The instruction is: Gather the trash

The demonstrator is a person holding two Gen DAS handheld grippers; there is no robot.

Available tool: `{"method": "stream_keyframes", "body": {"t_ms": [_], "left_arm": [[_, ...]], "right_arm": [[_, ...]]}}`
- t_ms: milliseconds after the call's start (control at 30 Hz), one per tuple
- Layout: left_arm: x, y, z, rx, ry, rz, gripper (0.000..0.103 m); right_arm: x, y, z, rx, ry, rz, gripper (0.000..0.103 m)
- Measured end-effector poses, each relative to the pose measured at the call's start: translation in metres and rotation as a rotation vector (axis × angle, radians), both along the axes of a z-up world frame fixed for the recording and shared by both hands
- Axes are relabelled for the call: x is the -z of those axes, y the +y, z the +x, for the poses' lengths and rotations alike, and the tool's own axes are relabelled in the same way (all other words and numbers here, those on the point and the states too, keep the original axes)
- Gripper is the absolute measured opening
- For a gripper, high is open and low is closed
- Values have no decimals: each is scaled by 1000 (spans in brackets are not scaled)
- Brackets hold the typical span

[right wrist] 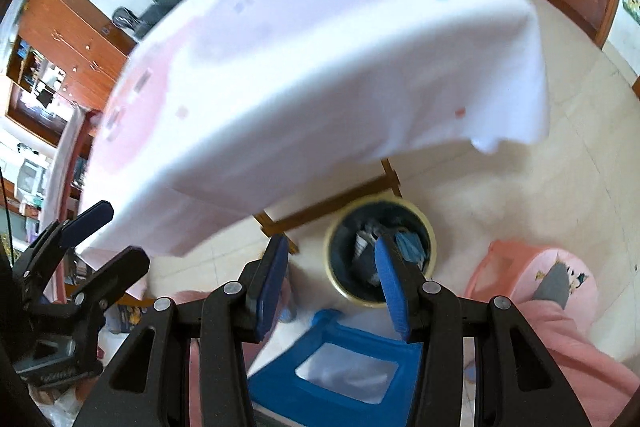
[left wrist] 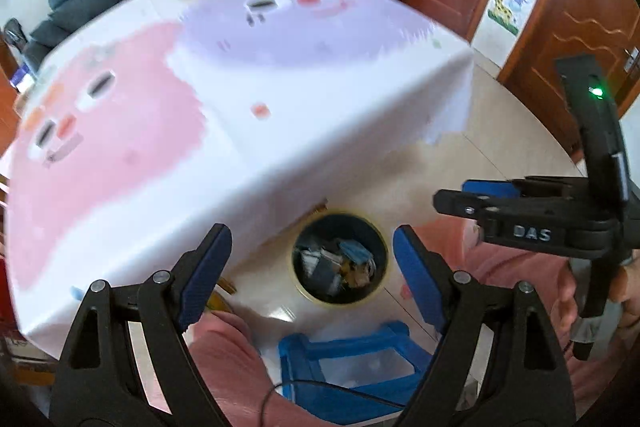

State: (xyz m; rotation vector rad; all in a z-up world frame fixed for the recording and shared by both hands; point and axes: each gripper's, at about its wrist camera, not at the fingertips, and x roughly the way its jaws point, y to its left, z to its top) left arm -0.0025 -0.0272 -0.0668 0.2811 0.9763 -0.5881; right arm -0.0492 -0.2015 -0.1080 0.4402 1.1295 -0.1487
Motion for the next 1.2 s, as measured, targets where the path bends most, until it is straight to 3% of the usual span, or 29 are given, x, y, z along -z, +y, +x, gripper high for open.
{"method": "stream_keyframes", "body": {"t_ms": [200, 500, 667, 900, 1200], "left_arm": [[-61, 19, 10, -74, -42, -45, 81], [-147, 39, 5, -244, -118, -82, 81], [-181, 47, -11, -329, -145, -116, 81], [-204, 52, -39, -432, -242, -97, 81], [-193, 68, -44, -556, -196, -119, 81]], "right_arm": [[-74, 11, 7, -28, -92, -23, 47], [-191, 38, 4, -107, -242, -90, 65], [-233, 58, -6, -146, -296, -156, 69], [-249, 71, -14, -180, -322, -201, 70], [-232, 72, -17, -220, -351, -222, 70]]}}
